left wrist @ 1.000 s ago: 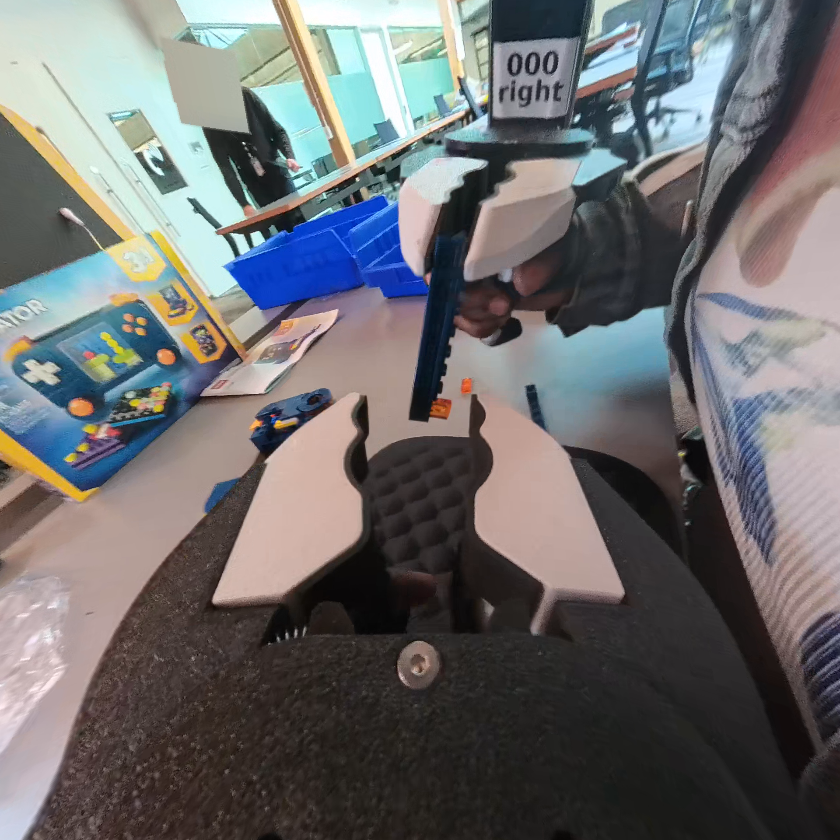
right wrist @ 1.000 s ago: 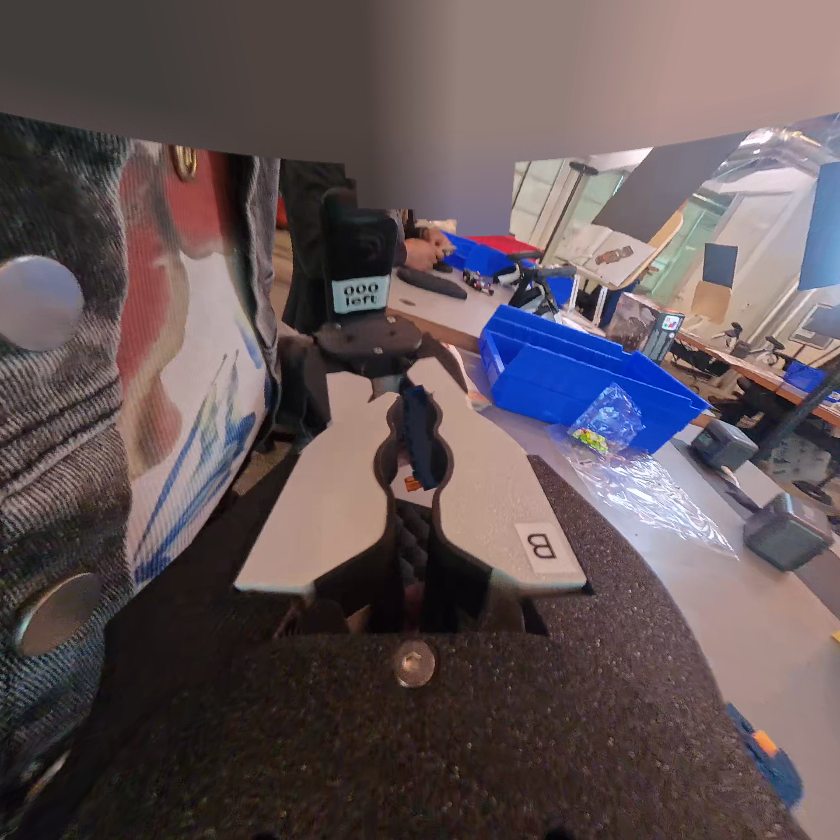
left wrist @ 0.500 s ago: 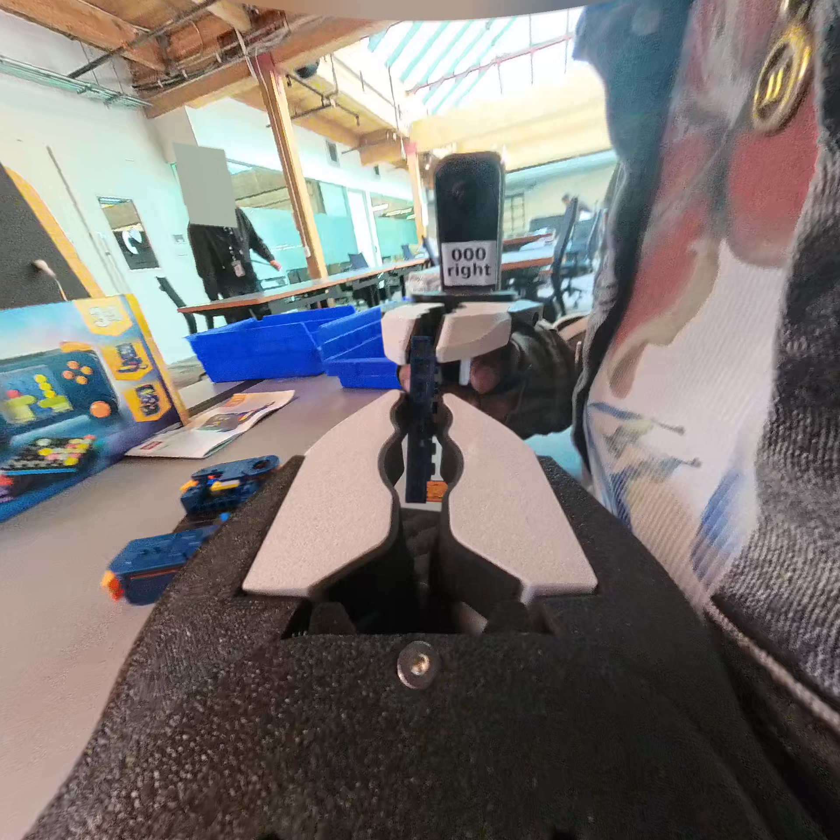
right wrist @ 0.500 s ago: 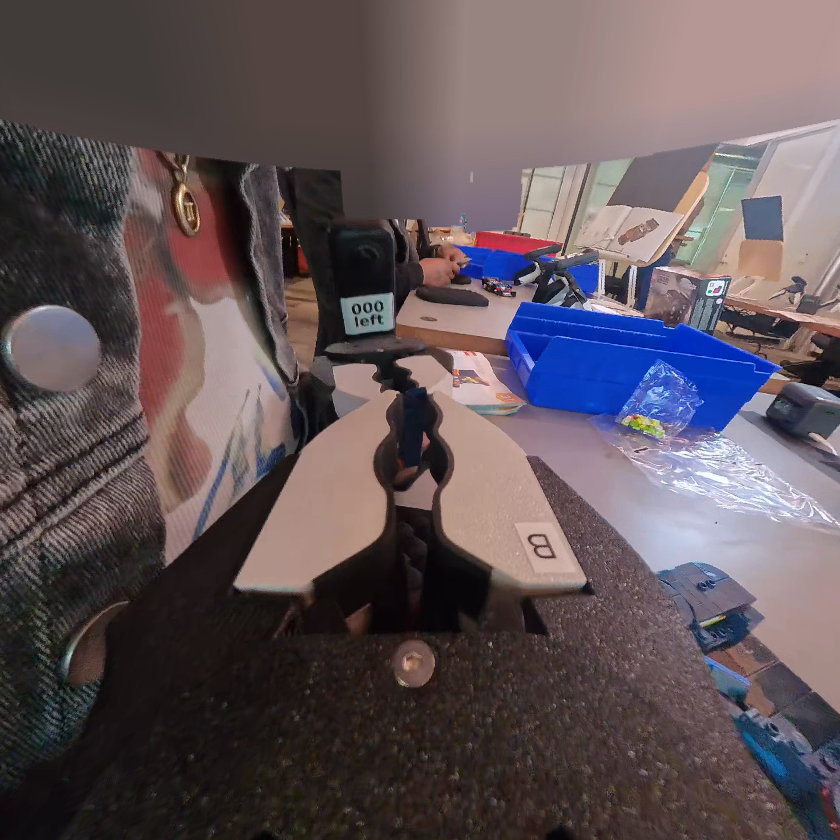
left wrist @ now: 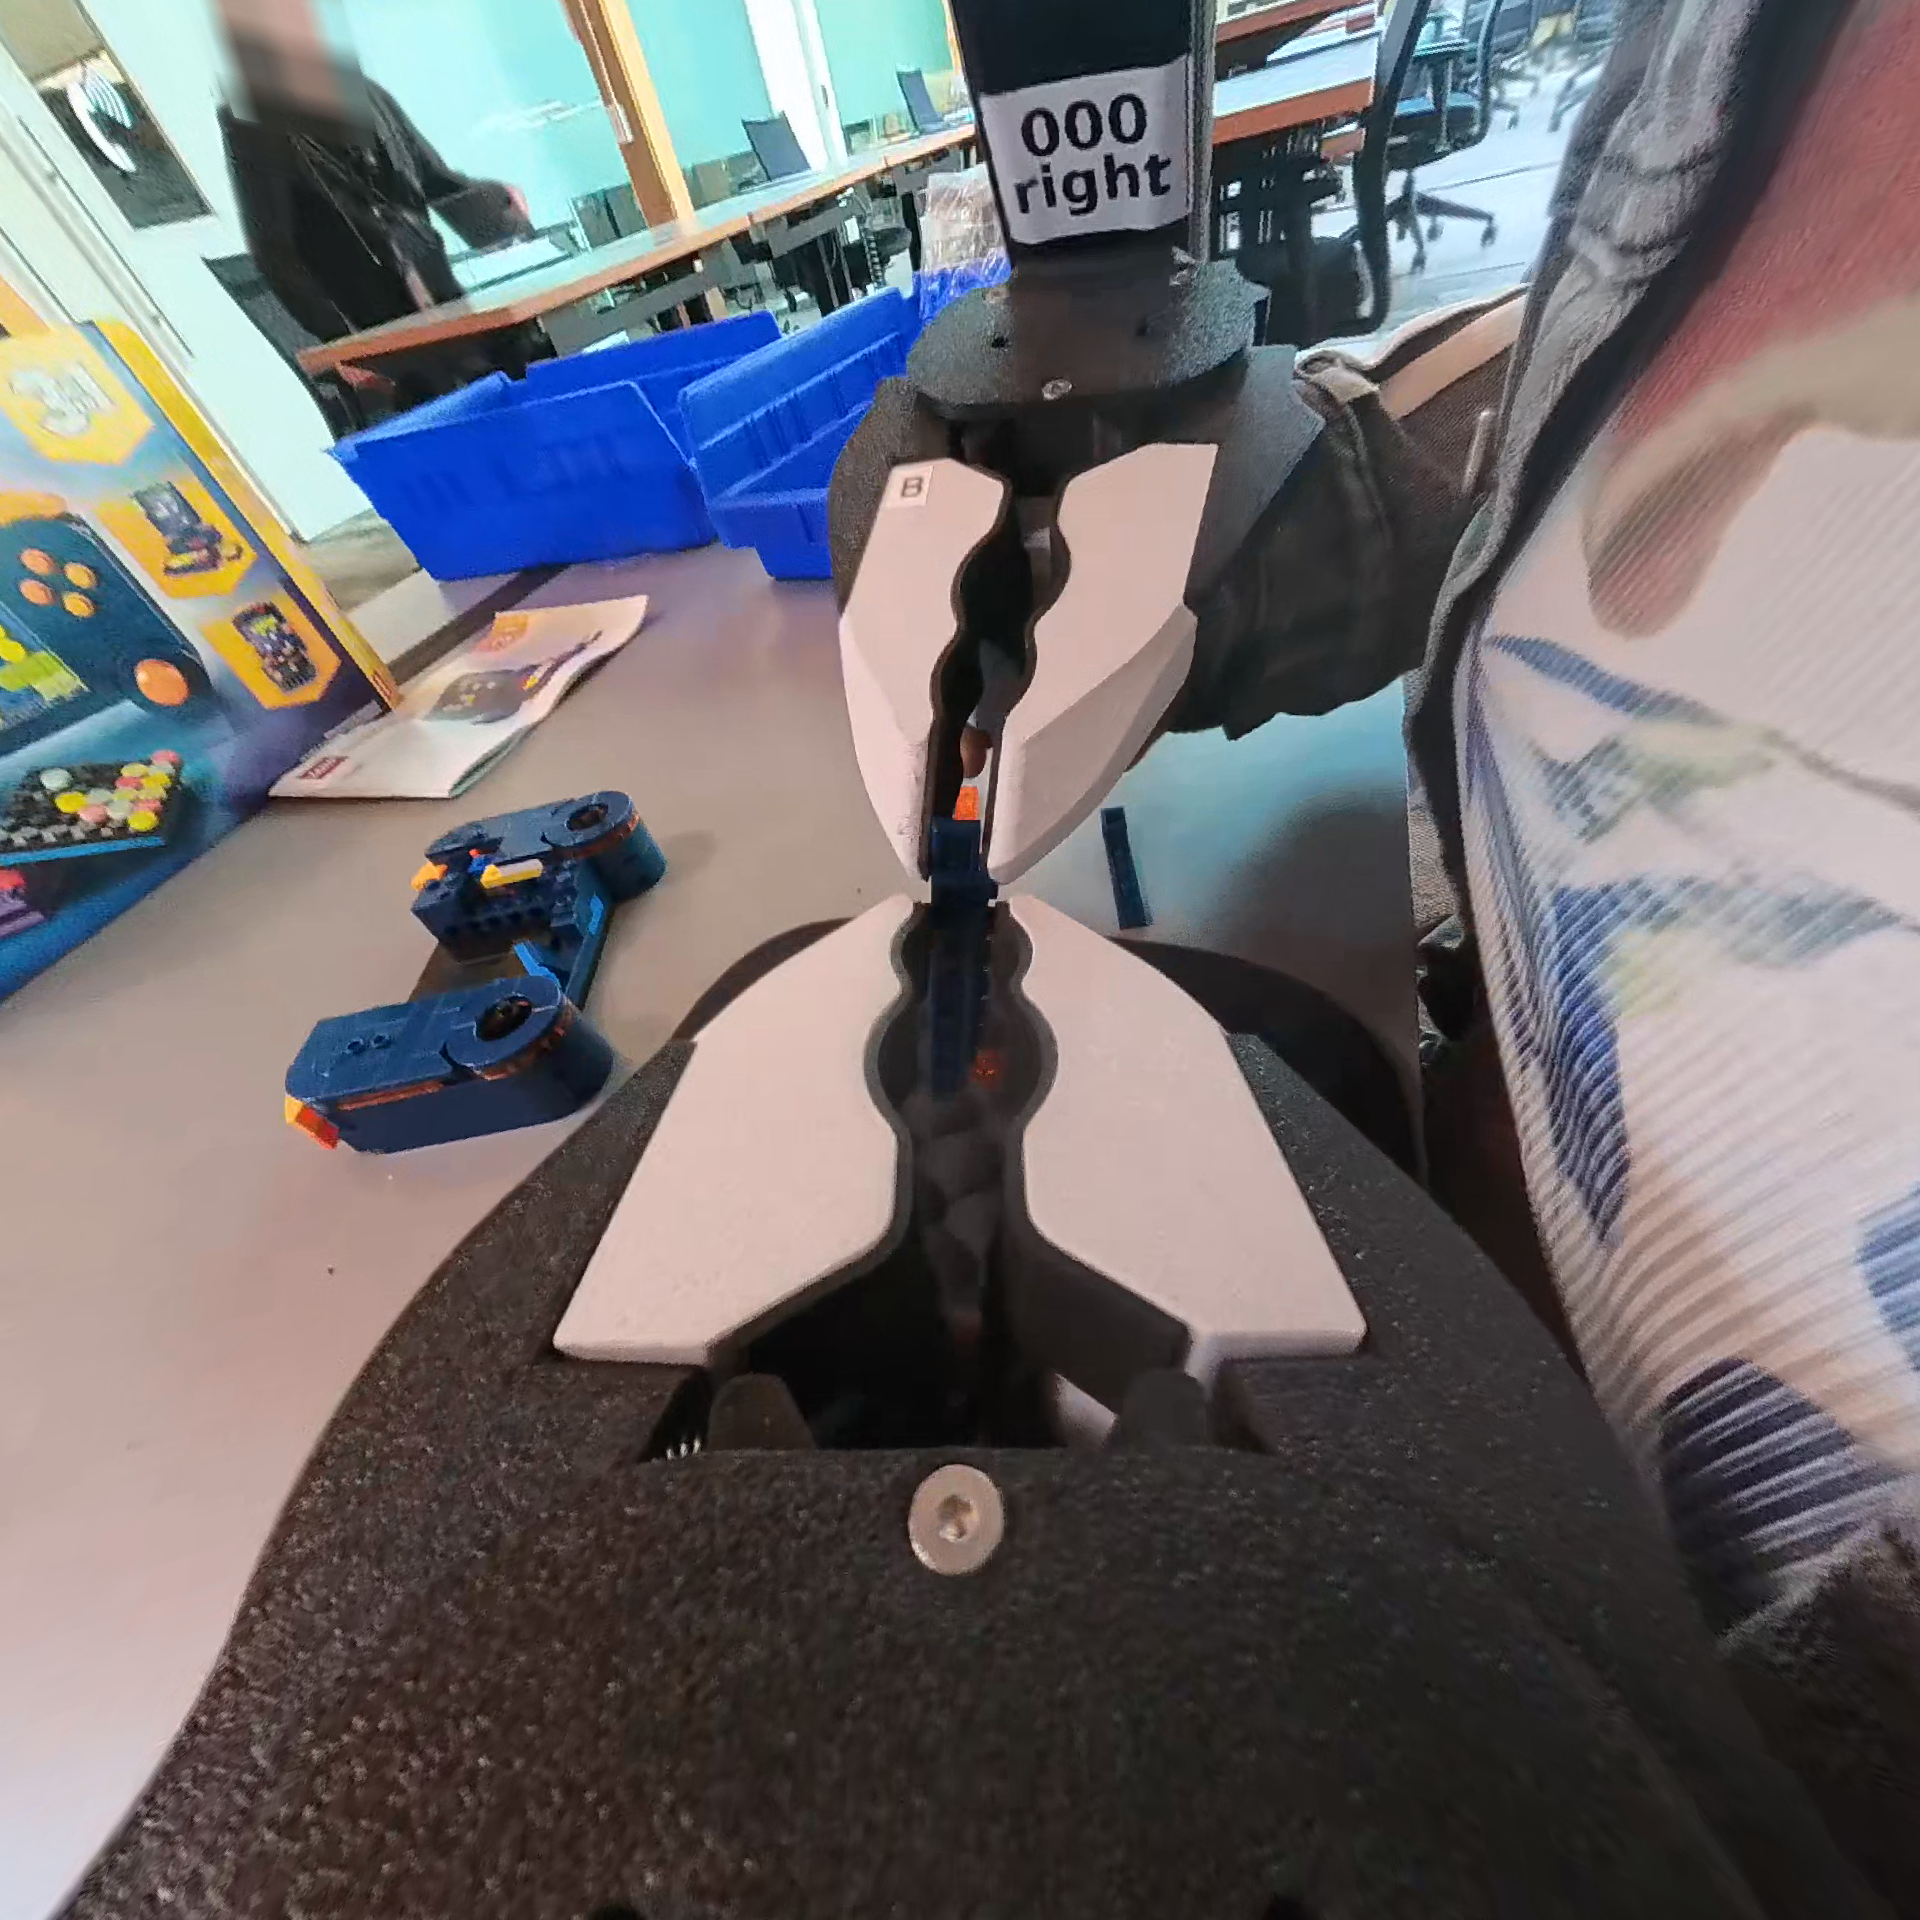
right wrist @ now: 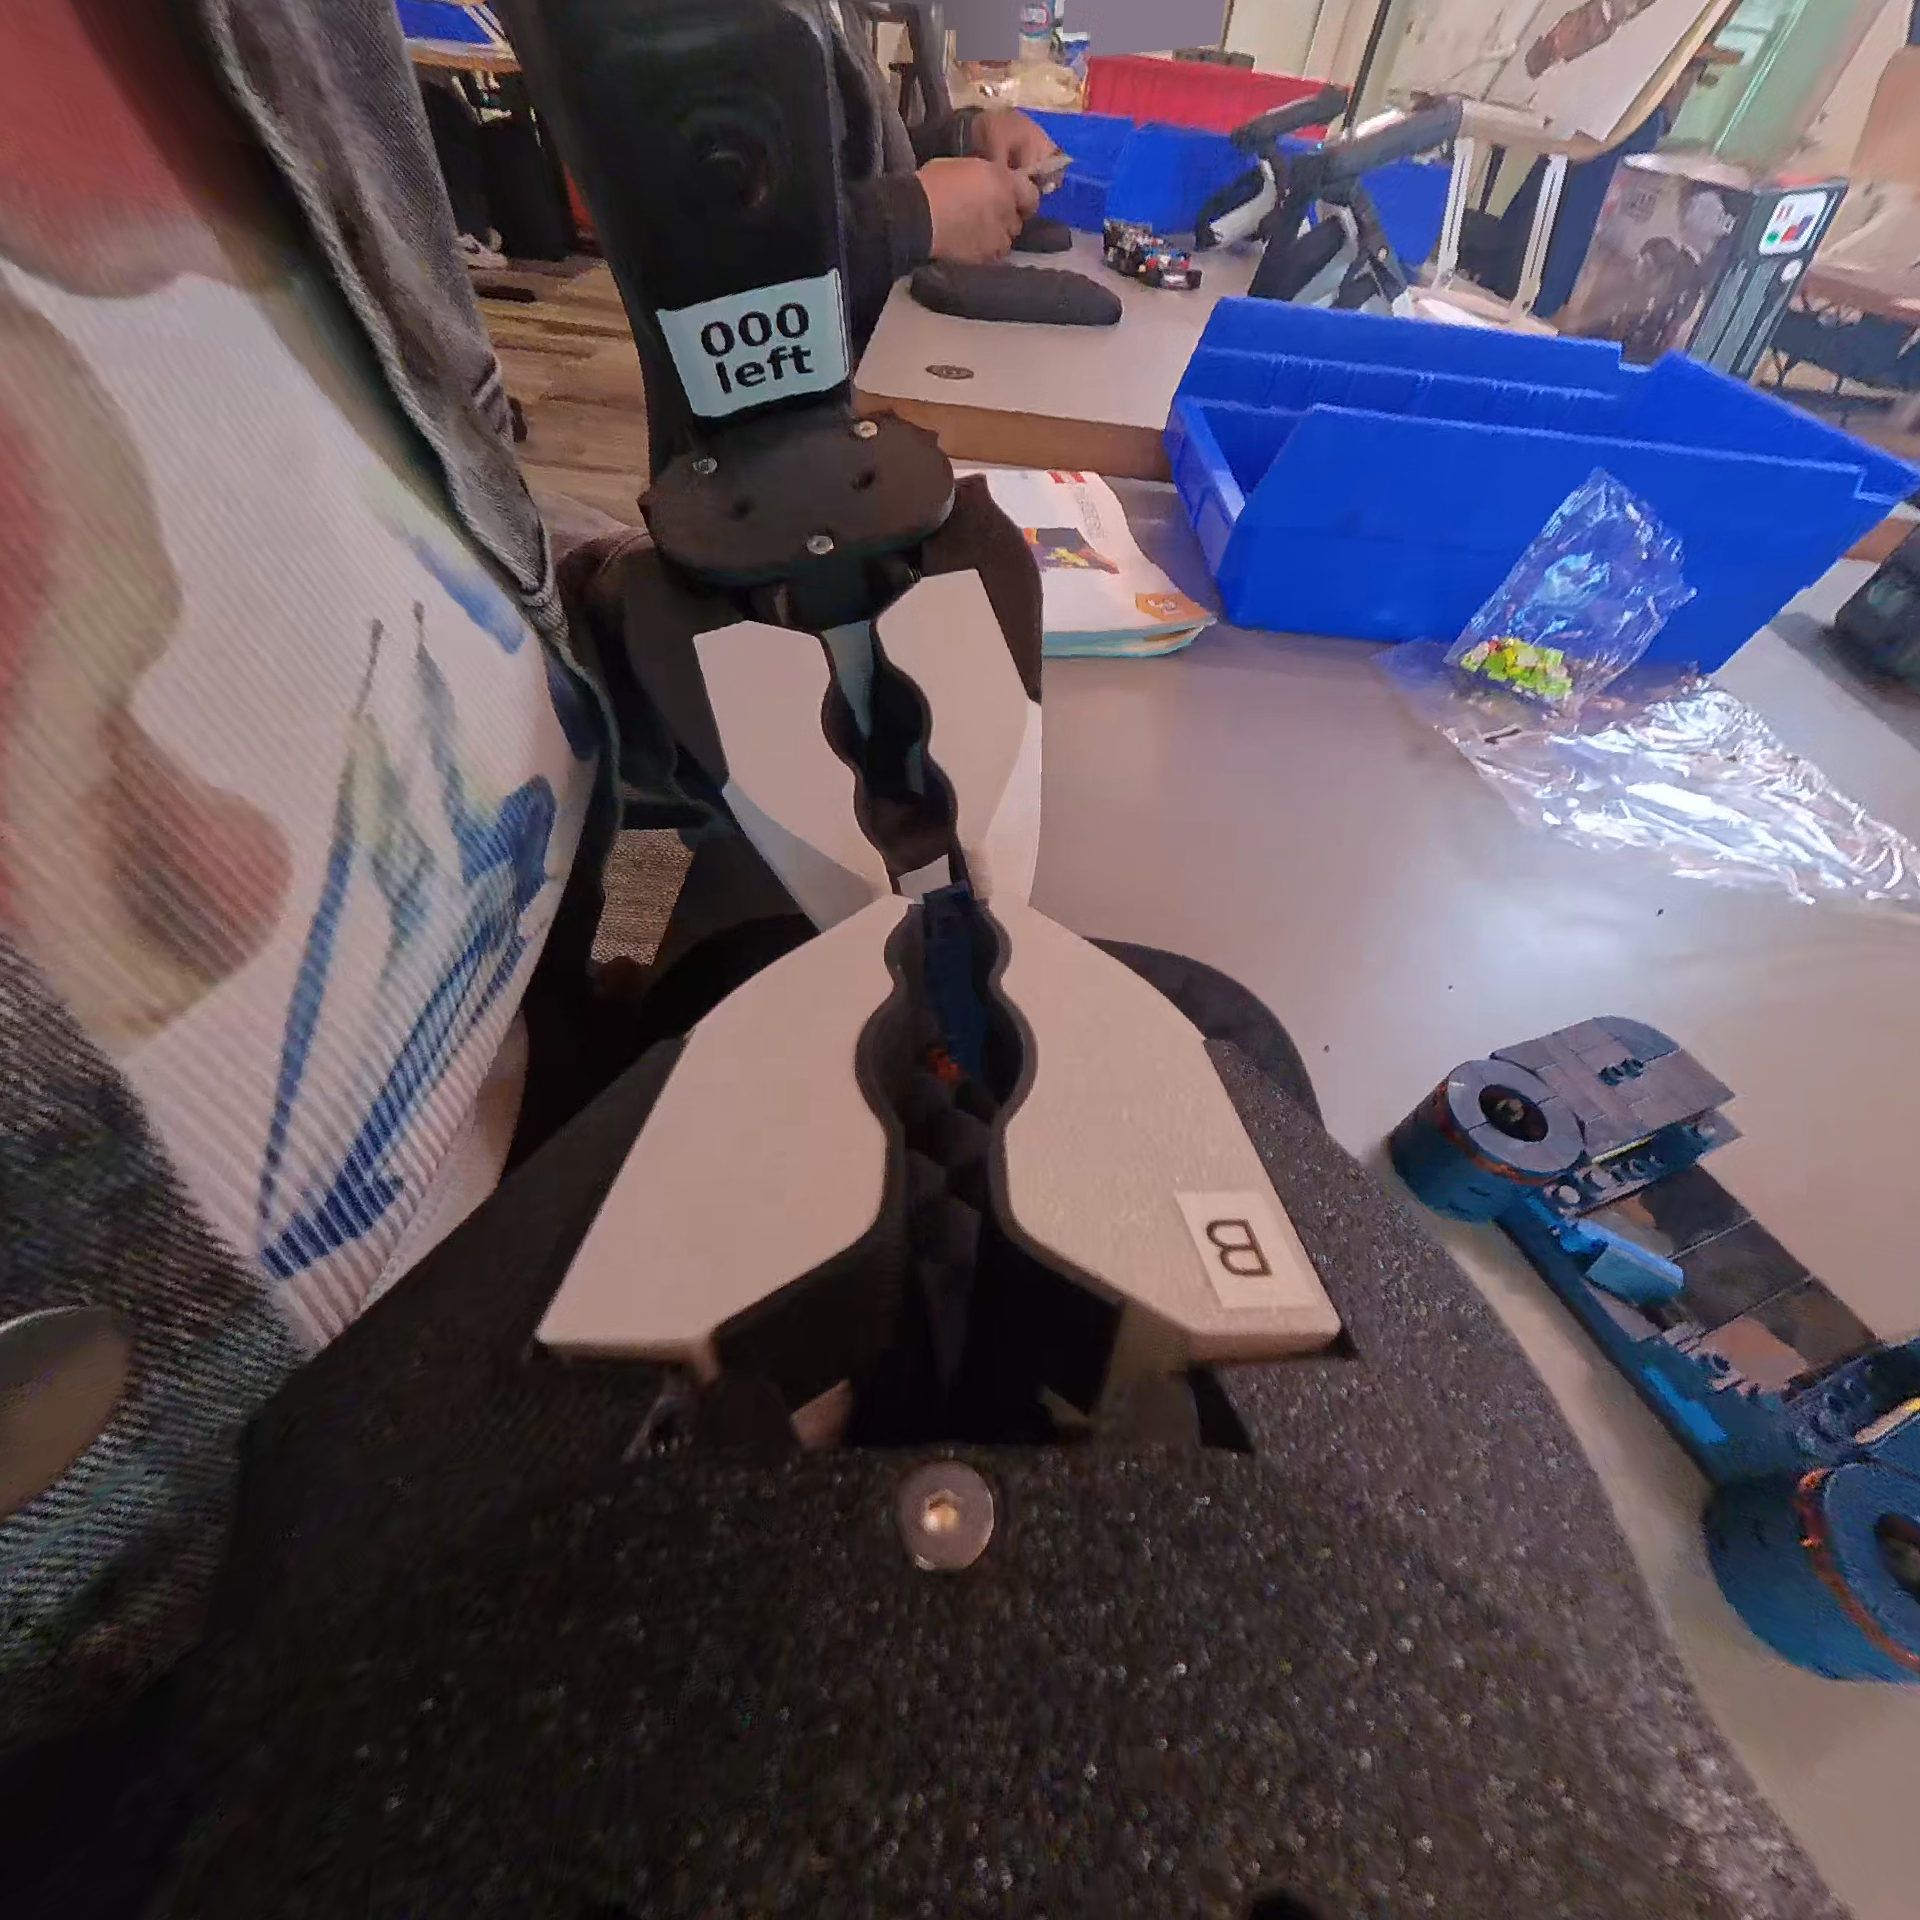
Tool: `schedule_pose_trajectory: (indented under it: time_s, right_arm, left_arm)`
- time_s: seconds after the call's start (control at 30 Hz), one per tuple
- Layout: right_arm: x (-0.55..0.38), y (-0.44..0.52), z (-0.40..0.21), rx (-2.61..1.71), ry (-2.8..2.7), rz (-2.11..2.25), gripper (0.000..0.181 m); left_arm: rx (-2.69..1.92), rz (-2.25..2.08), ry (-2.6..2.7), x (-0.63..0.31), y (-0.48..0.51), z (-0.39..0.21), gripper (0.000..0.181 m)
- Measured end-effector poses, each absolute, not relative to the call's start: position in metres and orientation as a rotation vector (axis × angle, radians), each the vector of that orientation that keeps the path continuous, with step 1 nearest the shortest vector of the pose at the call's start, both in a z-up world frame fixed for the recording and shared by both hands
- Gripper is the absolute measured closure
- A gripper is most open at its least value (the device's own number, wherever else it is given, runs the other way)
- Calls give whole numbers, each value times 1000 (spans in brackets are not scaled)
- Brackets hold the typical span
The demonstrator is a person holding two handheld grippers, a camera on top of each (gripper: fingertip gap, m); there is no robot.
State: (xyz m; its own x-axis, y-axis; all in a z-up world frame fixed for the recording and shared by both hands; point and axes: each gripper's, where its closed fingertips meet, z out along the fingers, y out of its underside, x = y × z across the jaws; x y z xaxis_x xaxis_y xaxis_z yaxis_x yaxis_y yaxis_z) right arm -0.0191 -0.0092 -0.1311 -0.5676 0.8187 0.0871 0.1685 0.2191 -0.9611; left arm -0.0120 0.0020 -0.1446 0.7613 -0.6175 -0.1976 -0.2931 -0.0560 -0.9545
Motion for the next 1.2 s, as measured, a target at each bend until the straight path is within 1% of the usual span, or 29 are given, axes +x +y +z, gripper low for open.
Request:
schedule_pose_trajectory:
  time_s: [0.07, 0.13, 0.27, 0.6, 0.7, 1.2]
  right_arm:
    - [-19, -9, -135, -930, -1905, 1360, 172]
    - [-19, -8, -138, -943, -1924, 1337, 172]
    - [-19, -8, -140, -960, -1927, 1337, 172]
    - [-19, -7, -142, -979, -1930, 1365, 172]
    - [-19, -7, -143, -987, -1931, 1374, 172]
    - [-20, -5, -144, -972, -1929, 1399, 171]
  left_arm:
    - [-1676, -326, 727, -11, 2, -148, 170]
    - [-1682, -285, 718, -14, 3, -149, 155]
    - [-1678, -273, 735, -13, 1, -147, 166]
    - [-1676, -278, 746, -14, -1, -150, 165]
    - [-1665, -266, 755, -14, -1, -150, 170]
    - [-1680, -349, 744, -14, 2, -152, 173]
